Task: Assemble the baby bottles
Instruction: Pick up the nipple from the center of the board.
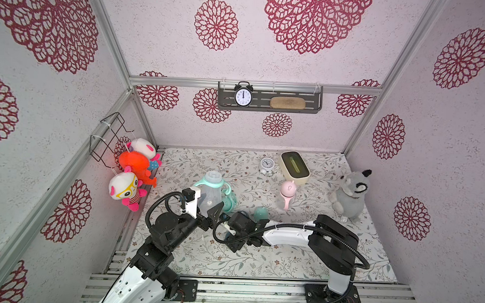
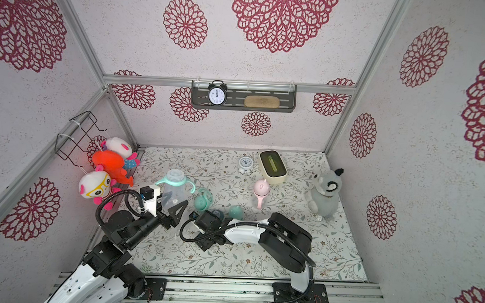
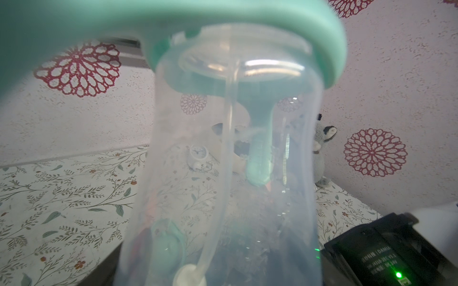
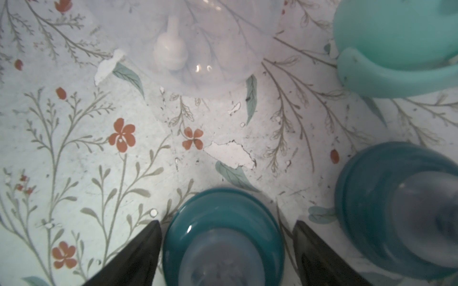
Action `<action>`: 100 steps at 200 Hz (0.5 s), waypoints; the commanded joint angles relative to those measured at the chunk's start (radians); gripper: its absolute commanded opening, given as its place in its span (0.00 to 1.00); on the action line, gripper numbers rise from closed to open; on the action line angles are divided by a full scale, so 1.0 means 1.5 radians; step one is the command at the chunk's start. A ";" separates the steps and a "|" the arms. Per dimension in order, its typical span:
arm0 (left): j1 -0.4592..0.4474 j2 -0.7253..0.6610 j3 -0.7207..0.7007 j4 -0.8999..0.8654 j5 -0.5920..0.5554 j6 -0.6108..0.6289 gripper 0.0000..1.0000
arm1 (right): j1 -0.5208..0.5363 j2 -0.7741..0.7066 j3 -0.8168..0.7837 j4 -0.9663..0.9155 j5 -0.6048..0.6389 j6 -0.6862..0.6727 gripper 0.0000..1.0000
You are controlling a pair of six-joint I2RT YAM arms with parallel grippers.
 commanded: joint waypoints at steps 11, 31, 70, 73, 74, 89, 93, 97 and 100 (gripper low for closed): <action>0.004 0.001 0.016 0.017 0.005 -0.003 0.00 | 0.006 0.022 0.006 -0.058 0.019 0.019 0.84; 0.004 0.006 0.017 0.020 0.008 -0.004 0.00 | 0.007 0.027 0.006 -0.061 0.023 0.021 0.78; 0.004 0.007 0.018 0.017 0.007 -0.003 0.00 | 0.007 0.019 0.004 -0.072 0.047 0.031 0.69; 0.004 0.009 0.017 0.019 0.007 -0.003 0.00 | 0.007 0.017 0.004 -0.072 0.050 0.033 0.69; 0.004 0.009 0.016 0.019 0.006 -0.003 0.00 | 0.007 0.016 0.003 -0.073 0.051 0.033 0.69; 0.004 0.012 0.015 0.023 0.008 -0.003 0.00 | 0.006 0.006 0.002 -0.076 0.068 0.047 0.65; 0.004 0.013 0.013 0.024 0.009 -0.003 0.00 | 0.006 0.003 0.002 -0.078 0.069 0.049 0.65; 0.004 0.013 0.012 0.025 0.011 -0.002 0.00 | 0.005 -0.001 0.001 -0.078 0.070 0.052 0.64; 0.004 0.014 0.011 0.026 0.012 -0.002 0.00 | 0.005 -0.004 0.000 -0.079 0.071 0.054 0.64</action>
